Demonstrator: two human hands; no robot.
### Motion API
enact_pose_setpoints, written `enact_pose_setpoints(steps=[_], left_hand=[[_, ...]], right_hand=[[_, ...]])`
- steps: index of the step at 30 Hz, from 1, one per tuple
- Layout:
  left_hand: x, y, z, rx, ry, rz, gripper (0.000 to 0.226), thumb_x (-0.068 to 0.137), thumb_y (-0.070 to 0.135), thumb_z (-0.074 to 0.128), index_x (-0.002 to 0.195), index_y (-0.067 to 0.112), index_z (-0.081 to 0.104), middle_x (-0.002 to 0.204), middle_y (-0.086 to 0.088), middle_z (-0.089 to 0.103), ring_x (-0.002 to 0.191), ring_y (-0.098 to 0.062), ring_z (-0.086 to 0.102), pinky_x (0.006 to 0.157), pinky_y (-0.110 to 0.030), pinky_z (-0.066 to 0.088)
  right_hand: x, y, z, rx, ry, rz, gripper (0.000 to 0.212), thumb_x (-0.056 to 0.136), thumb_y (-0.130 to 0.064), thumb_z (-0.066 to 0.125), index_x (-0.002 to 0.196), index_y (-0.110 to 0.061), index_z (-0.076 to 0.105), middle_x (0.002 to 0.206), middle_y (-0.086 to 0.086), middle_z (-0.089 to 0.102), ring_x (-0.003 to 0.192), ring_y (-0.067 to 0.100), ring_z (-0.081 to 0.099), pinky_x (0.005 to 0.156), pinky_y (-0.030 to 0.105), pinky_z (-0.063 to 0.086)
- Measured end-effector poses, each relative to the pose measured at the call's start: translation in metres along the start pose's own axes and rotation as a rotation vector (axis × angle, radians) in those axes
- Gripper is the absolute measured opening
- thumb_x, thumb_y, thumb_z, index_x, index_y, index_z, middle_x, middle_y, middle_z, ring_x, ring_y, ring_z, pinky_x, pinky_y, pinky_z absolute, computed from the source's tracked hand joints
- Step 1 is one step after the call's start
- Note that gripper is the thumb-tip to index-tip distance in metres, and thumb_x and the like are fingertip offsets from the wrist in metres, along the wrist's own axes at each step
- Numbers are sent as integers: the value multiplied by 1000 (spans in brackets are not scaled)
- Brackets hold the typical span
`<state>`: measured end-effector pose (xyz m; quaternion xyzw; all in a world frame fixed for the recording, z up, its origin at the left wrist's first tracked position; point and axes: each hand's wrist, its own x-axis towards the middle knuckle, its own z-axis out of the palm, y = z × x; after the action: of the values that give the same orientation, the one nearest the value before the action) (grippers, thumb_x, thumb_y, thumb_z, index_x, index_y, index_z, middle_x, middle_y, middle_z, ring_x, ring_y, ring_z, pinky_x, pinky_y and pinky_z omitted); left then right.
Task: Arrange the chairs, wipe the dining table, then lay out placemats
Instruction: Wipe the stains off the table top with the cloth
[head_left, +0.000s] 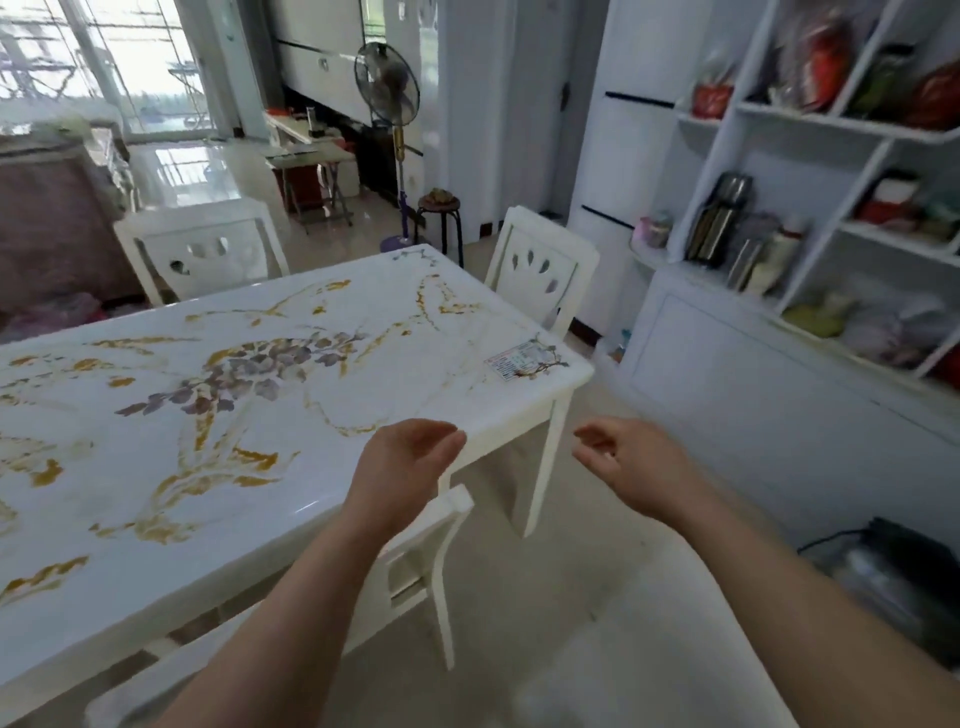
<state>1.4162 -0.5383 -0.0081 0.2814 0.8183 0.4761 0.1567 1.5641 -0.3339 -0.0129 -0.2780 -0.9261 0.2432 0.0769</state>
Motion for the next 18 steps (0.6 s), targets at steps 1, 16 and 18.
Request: enact_pose_setpoints(steps=[1,16,18], left_hand=[[11,12,15,-43,3,-3,18,88,34,63,100,24,74,91,14,72,81,-3,66,73,-17,48],[188,153,248,-651,-69,-223,18,92,21,61,105,11,67,91,-3,74,89,-21,70,82,-40,57],[203,162,266,-661,-85,-234,18,92,20,60,105,10,67,91,-4,74,88,-22,70,80,-41,57]], right_hand=[[5,13,-11,21,25,27,29,91,-32,60,118,-21,65,111,-6,68,92,4,59,82,19,43],[122,225,-149,93,163,156,26,91,-29,60,116,-24,65,108,-10,67,93,0,60,90,22,48],[132,241,-159,101,179,167,26,91,-27,61,116,-22,65,107,-9,67,93,1,60,90,21,47]])
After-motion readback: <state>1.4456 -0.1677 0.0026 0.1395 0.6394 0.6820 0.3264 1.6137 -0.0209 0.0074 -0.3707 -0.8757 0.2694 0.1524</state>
